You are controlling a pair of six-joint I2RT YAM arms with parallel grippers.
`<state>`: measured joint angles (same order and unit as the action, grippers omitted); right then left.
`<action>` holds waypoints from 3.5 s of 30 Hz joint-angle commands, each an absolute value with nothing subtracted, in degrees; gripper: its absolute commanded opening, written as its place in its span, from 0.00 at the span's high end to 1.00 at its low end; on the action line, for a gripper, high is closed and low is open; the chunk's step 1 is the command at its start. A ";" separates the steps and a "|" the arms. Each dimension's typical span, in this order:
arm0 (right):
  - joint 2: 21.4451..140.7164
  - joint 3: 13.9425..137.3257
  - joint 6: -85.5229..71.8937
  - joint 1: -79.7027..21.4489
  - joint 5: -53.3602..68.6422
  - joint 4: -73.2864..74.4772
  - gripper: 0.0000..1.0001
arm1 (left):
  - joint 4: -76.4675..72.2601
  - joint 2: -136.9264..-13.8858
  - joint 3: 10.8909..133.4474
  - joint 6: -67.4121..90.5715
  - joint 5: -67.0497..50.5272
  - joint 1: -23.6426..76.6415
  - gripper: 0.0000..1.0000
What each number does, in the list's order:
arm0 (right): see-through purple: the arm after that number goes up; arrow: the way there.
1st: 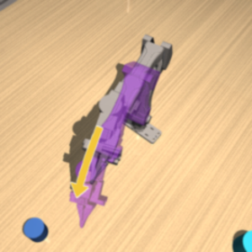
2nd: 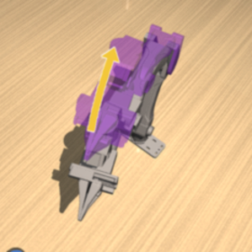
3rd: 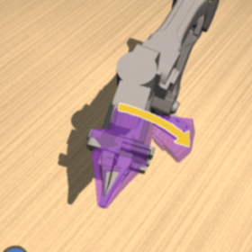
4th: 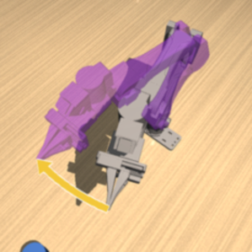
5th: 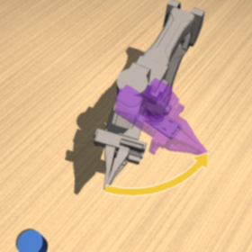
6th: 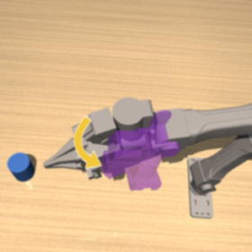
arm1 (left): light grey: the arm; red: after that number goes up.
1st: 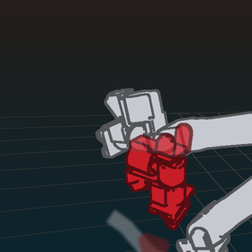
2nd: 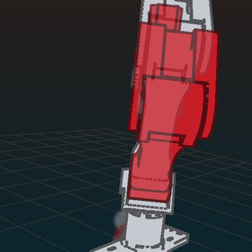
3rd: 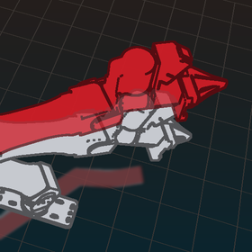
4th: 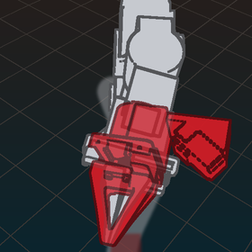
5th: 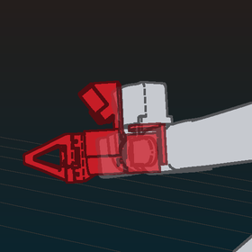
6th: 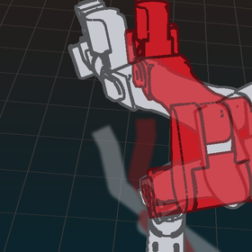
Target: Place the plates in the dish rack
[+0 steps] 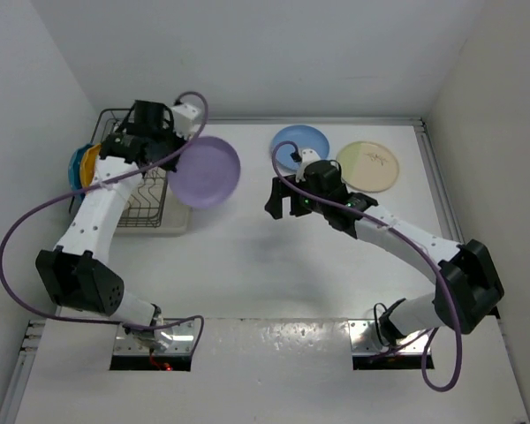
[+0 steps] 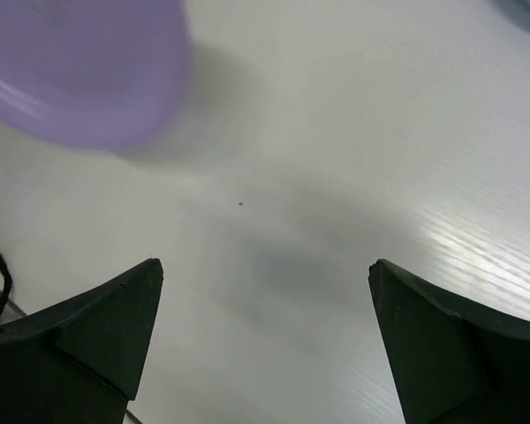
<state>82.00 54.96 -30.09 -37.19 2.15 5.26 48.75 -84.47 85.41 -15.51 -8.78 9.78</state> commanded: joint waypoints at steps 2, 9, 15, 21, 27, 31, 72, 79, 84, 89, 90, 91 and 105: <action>77.87 54.85 -29.00 -35.60 -1.84 6.76 0.00 | 46.32 -81.12 96.04 -15.73 20.31 7.82 1.00; 77.08 55.97 -27.60 -33.31 -2.90 10.36 0.00 | 40.44 -83.93 96.34 -22.40 47.52 7.21 1.00; 80.94 63.53 -25.84 -32.96 -1.84 15.90 0.00 | 25.16 -84.73 85.53 -29.87 57.12 5.80 1.00; 83.67 68.02 -27.43 -32.96 -0.79 17.67 0.00 | 12.39 -84.73 78.22 -37.27 60.66 3.96 1.00; 83.85 68.38 -29.18 -32.96 -1.14 18.02 0.00 | 15.20 -84.20 76.99 -32.43 54.94 1.05 1.00; 83.59 68.29 -29.53 -33.13 -1.49 17.93 0.00 | 16.43 -84.73 75.32 -29.98 53.36 1.05 1.00; 82.70 67.76 -34.27 -16.29 -5.36 24.08 0.00 | 43.15 -89.74 92.01 -16.61 37.10 -0.62 0.30; 85.34 68.29 -39.02 -0.99 -3.26 26.46 0.00 | 44.38 -86.05 96.67 -17.84 29.99 -0.62 0.21; 86.92 65.92 -39.81 3.24 -3.17 24.70 0.00 | 44.38 -83.33 96.68 -19.68 21.11 -1.14 0.17; 90.52 66.88 -40.17 3.08 -0.26 21.37 0.03 | 48.85 -81.65 97.47 -22.93 3.90 -1.67 0.16; 92.70 68.10 -39.99 2.55 -0.26 20.84 0.03 | 51.48 -81.65 98.17 -23.64 1.08 -1.67 0.16; 93.86 70.12 -39.12 2.03 -0.35 19.87 0.04 | 52.37 -81.65 98.17 -24.25 -1.38 -1.67 0.16; 132.70 110.21 -41.21 -7.03 -1.14 20.83 0.45 | 52.91 -82.26 94.04 -23.73 -2.28 -3.34 0.16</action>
